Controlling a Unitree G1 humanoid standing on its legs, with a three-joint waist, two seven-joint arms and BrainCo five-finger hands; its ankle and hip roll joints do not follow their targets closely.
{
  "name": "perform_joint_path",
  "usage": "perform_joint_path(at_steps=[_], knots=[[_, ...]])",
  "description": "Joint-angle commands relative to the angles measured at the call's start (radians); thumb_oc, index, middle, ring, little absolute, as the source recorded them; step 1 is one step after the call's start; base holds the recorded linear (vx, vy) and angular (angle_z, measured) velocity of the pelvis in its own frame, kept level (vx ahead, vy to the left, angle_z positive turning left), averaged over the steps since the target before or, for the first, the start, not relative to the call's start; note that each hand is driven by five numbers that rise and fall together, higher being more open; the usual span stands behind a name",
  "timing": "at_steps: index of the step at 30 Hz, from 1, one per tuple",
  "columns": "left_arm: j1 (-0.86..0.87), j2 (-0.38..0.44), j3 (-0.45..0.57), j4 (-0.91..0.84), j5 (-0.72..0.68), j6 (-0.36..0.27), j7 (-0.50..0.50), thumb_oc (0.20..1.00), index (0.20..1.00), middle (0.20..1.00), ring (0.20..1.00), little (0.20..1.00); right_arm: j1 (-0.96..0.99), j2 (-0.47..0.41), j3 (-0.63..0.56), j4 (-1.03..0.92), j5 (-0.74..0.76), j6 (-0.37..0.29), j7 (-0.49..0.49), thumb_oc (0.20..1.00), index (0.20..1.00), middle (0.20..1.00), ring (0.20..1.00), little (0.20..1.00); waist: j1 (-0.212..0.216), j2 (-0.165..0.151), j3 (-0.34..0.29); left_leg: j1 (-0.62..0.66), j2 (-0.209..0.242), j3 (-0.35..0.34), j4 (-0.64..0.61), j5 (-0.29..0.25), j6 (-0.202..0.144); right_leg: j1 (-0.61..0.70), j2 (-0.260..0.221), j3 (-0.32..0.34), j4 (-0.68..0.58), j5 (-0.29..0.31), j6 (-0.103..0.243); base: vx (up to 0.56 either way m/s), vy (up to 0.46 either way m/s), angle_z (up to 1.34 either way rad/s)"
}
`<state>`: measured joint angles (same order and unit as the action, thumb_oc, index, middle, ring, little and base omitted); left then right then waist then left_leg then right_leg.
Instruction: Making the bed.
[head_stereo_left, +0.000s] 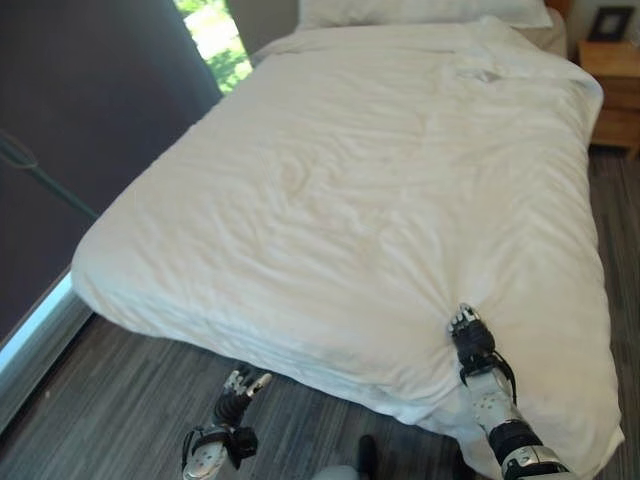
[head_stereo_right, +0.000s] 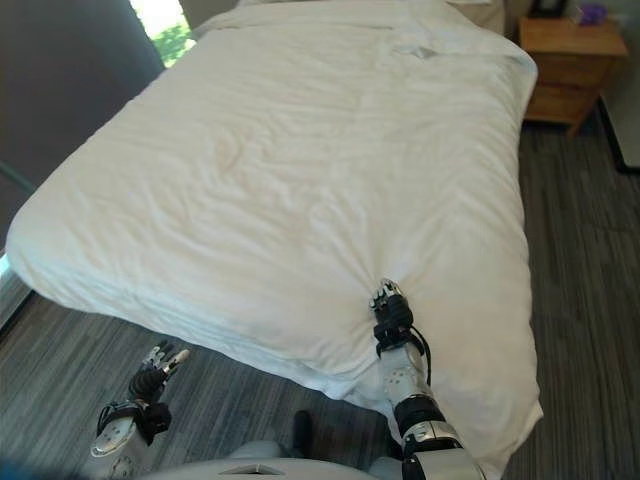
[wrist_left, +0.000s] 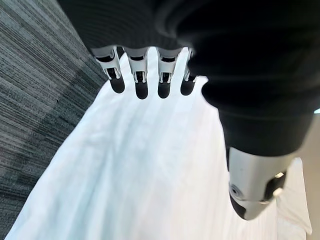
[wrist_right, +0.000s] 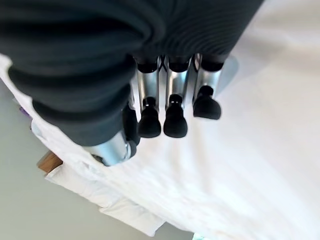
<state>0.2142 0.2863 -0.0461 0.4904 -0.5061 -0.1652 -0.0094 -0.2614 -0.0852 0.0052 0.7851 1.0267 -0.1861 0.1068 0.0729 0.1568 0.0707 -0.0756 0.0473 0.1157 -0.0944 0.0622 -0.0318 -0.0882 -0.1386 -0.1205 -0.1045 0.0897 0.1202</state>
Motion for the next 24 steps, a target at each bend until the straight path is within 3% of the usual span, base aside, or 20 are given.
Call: perform_joint_path(at_steps=[1,3,5,7,11,13,14,15,16,17,20,21,22,23,24], knots=[[-0.078,0.035,-0.001,-0.056,0.017,-0.073,-0.03,1.0,1.0,1.0,1.0,1.0,0.021,-0.065,-0.088,0.118,-0.027,0.005,-0.046,0.2,0.2,0.2,0.2,0.2,-0.031,-0.003,0.028,-0.059,0.074,0.01,0.007,0.079,-0.085,-0.011,-0.015,0.021,0.017,-0.011,0.005,-0.01,-0.01,-0.34],[-0.077,0.041,-0.006,-0.07,0.027,-0.072,-0.036,1.0,1.0,1.0,1.0,1.0,0.029,-0.086,-0.109,0.129,-0.035,0.003,-0.047,0.2,0.2,0.2,0.2,0.2,-0.039,0.0,0.028,-0.056,0.078,0.017,0.007,0.079,-0.084,-0.013,-0.01,0.029,0.017,-0.012,0.005,-0.02,-0.027,-0.21],[-0.071,0.045,-0.005,-0.098,0.025,-0.07,-0.047,1.0,1.0,1.0,1.0,1.0,0.034,-0.184,-0.196,0.154,-0.055,-0.004,-0.063,0.2,0.2,0.2,0.2,0.2,-0.067,0.008,0.028,-0.047,0.088,0.041,0.007,0.075,-0.082,-0.018,0.002,0.052,0.017,-0.013,0.006,-0.05,-0.076,-0.19],[-0.069,0.043,-0.004,-0.103,0.018,-0.069,-0.053,1.0,1.0,1.0,1.0,1.0,0.031,-0.213,-0.214,0.164,-0.061,-0.004,-0.065,0.2,0.2,0.2,0.2,0.2,-0.073,0.011,0.028,-0.043,0.09,0.047,0.007,0.074,-0.082,-0.019,0.006,0.059,0.017,-0.014,0.007,-0.04,-0.054,-0.36],[-0.048,0.055,0.017,-0.155,0.037,-0.074,-0.065,1.0,1.0,1.0,1.0,1.0,0.066,-0.409,-0.32,0.198,-0.149,0.006,-0.078,0.2,0.2,0.2,0.2,0.2,-0.109,-0.001,0.044,0.007,0.09,0.069,0.007,0.065,-0.072,-0.01,0.024,0.11,0.017,-0.017,0.011,-0.05,-0.027,-0.27],[-0.06,0.045,0.034,-0.142,0.02,-0.077,-0.045,1.0,1.0,1.0,1.0,1.0,0.08,-0.459,-0.332,0.195,-0.202,0.003,-0.097,0.2,0.2,0.2,0.2,0.2,-0.112,-0.033,0.063,0.029,0.051,0.015,0.043,0.031,-0.066,-0.014,0.023,0.144,0.017,0.004,0.009,-0.16,-0.08,-0.34],[-0.069,0.045,0.057,-0.133,0.01,-0.081,-0.026,1.0,1.0,1.0,1.0,1.0,0.088,-0.496,-0.325,0.18,-0.27,0.002,-0.113,0.2,0.2,0.2,0.2,0.2,-0.117,-0.079,0.077,0.026,-0.011,-0.081,0.201,-0.057,-0.066,-0.04,0.021,0.172,0.017,0.047,0.004,-0.25,-0.145,-0.54],[-0.074,0.046,0.062,-0.136,0.005,-0.083,-0.019,1.0,1.0,1.0,1.0,1.0,0.09,-0.499,-0.314,0.169,-0.3,0.006,-0.121,0.2,0.2,0.2,0.2,0.2,-0.115,-0.093,0.075,0.033,-0.042,-0.125,0.264,-0.073,-0.065,-0.047,0.03,0.182,0.017,0.06,0.0,-0.21,-0.111,-0.73],[-0.074,0.046,0.063,-0.136,0.005,-0.083,-0.019,1.0,1.0,1.0,1.0,1.0,0.089,-0.498,-0.314,0.168,-0.301,0.007,-0.122,0.482,0.482,0.482,0.482,0.482,-0.116,-0.096,0.074,0.027,-0.045,-0.126,0.266,-0.068,-0.065,-0.052,0.027,0.183,0.017,0.065,0.0,-0.15,-0.046,-0.79],[-0.064,0.044,0.074,-0.184,0.021,-0.087,-0.006,1.0,1.0,1.0,1.0,1.0,0.134,-0.503,-0.297,0.057,-0.405,0.022,-0.132,1.0,1.0,1.0,1.0,1.0,-0.119,-0.119,0.071,0.044,-0.12,-0.212,0.38,-0.087,-0.05,-0.069,0.054,0.222,0.017,0.091,-0.003,-0.11,-0.011,-1.19],[-0.035,0.032,0.082,-0.241,0.047,-0.079,0.001,1.0,1.0,1.0,1.0,1.0,0.204,-0.486,-0.291,-0.073,-0.519,0.021,-0.149,1.0,1.0,1.0,1.0,1.0,-0.132,-0.13,0.067,0.049,-0.15,-0.26,0.416,-0.096,-0.042,-0.073,0.077,0.275,0.017,0.12,0.002,-0.1,0.069,-1.25],[-0.038,0.016,0.065,-0.282,0.079,-0.069,-0.007,1.0,1.0,1.0,1.0,1.0,0.25,-0.479,-0.267,-0.205,-0.678,0.029,-0.174,1.0,1.0,1.0,1.0,1.0,-0.156,-0.126,0.057,0.134,-0.145,-0.265,0.266,-0.188,0.01,-0.104,0.099,0.294,0.021,0.148,0.021,-0.16,0.104,-0.9],[-0.053,0.021,0.047,-0.296,0.116,-0.063,-0.005,1.0,1.0,1.0,1.0,1.0,0.287,-0.466,-0.284,-0.265,-0.731,0.031,-0.193,1.0,1.0,1.0,1.0,1.0,-0.173,-0.129,0.052,0.172,-0.15,-0.253,0.19,-0.219,0.038,-0.123,0.097,0.29,0.031,0.174,0.034,-0.15,0.105,-0.79],[-0.053,0.021,0.043,-0.296,0.117,-0.062,-0.004,1.0,1.0,1.0,1.0,1.0,0.294,-0.462,-0.289,-0.274,-0.735,0.035,-0.195,1.0,1.0,1.0,1.0,1.0,-0.17,-0.128,0.052,0.181,-0.147,-0.253,0.179,-0.215,0.039,-0.121,0.098,0.29,0.03,0.173,0.034,-0.18,0.085,-0.49],[-0.086,0.027,0.016,-0.302,0.145,-0.057,-0.008,1.0,1.0,1.0,1.0,1.0,0.329,-0.435,-0.295,-0.325,-0.772,0.034,-0.203,1.0,1.0,1.0,1.0,1.0,-0.194,-0.134,0.055,0.201,-0.14,-0.238,0.122,-0.21,0.049,-0.143,0.095,0.277,0.04,0.201,0.05,-0.21,0.098,-0.4]])
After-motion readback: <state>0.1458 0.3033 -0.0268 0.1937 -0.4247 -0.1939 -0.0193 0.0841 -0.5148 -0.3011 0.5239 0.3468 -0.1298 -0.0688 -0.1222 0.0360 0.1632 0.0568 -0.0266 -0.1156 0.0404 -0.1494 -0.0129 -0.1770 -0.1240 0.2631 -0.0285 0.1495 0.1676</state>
